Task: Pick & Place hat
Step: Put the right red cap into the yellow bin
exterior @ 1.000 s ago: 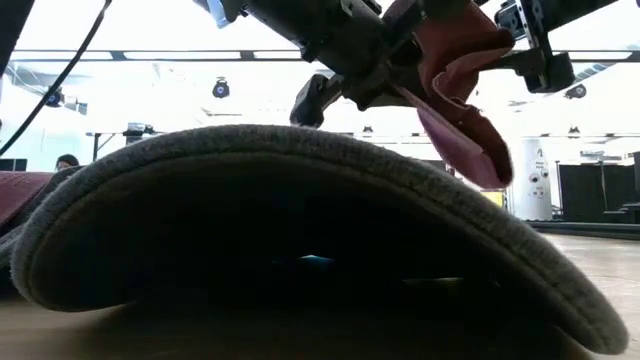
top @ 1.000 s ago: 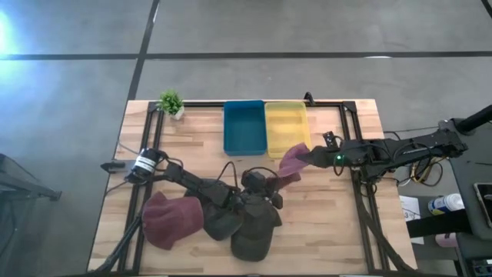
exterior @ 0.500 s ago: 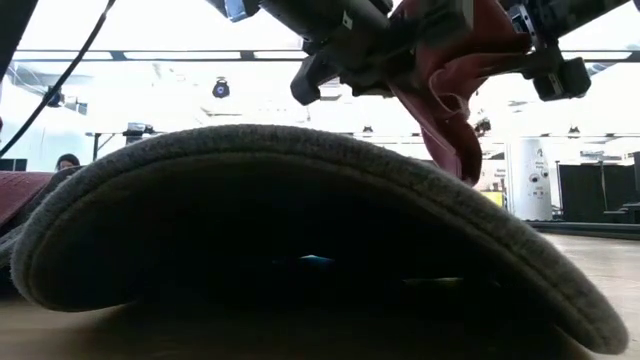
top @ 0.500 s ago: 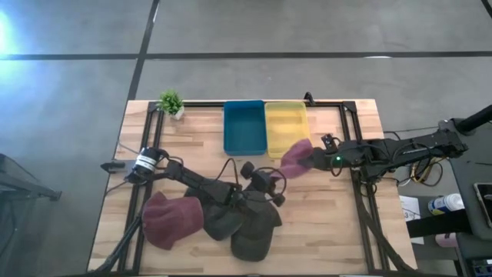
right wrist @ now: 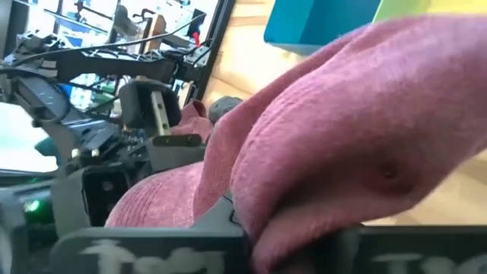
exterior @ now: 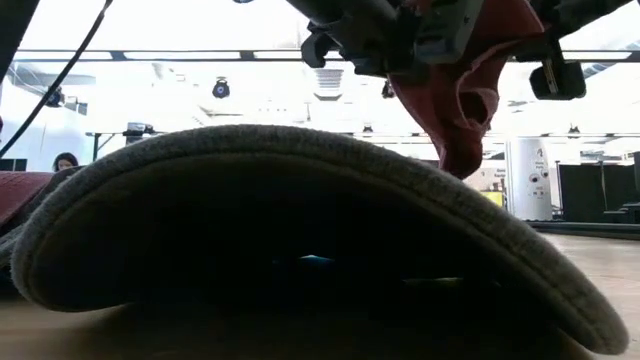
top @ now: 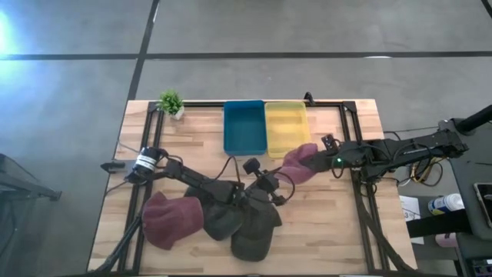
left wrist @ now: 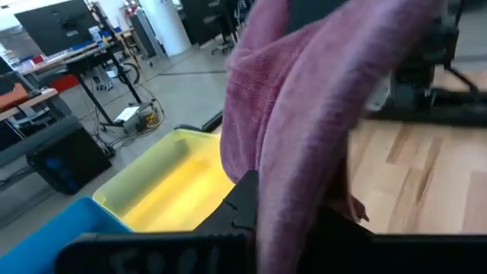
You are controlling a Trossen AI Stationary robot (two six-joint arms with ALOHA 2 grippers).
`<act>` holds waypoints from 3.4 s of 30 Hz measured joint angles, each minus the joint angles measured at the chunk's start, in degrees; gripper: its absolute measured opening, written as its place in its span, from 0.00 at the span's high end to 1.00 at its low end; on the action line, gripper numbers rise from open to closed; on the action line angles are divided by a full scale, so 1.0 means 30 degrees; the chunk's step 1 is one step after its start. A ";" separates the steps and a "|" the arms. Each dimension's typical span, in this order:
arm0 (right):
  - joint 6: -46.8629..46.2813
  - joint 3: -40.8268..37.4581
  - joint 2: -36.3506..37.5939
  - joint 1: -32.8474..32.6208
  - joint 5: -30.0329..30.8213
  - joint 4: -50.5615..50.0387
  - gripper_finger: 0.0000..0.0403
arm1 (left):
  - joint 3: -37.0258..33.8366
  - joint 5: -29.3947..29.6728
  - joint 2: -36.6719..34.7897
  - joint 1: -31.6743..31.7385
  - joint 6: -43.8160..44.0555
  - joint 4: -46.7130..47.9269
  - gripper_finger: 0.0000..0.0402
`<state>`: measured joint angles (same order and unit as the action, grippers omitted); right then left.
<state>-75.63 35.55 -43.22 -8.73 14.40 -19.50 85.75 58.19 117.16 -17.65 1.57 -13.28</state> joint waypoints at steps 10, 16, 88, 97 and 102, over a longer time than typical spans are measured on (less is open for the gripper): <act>0.1057 -0.0007 0.0035 0.0022 0.1384 0.0602 0.97 | 0.0409 0.3659 0.0000 -0.1019 0.2431 0.3187 0.75; 0.3524 -0.0007 0.0487 0.0262 0.1755 0.0857 0.97 | 0.0402 0.6288 -0.0015 -0.2110 0.4139 0.4018 0.70; 3.0767 0.6535 -1.5752 1.9670 -1.4968 0.0327 0.78 | -0.9378 -1.6660 -0.8865 0.6282 1.0643 0.1421 0.93; 3.0915 0.6513 -1.5625 1.9630 -1.4293 -0.1362 0.53 | -0.9099 -1.7357 -0.8816 0.7206 0.9970 0.1421 0.93; 3.1418 0.6542 -1.4916 1.9642 -1.3072 -0.2537 0.47 | -0.9099 -1.7449 -0.8801 0.7331 0.9937 0.1414 0.93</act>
<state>18.63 55.18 -87.97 50.19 -24.82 -27.11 58.46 5.85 90.76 4.34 31.39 -9.04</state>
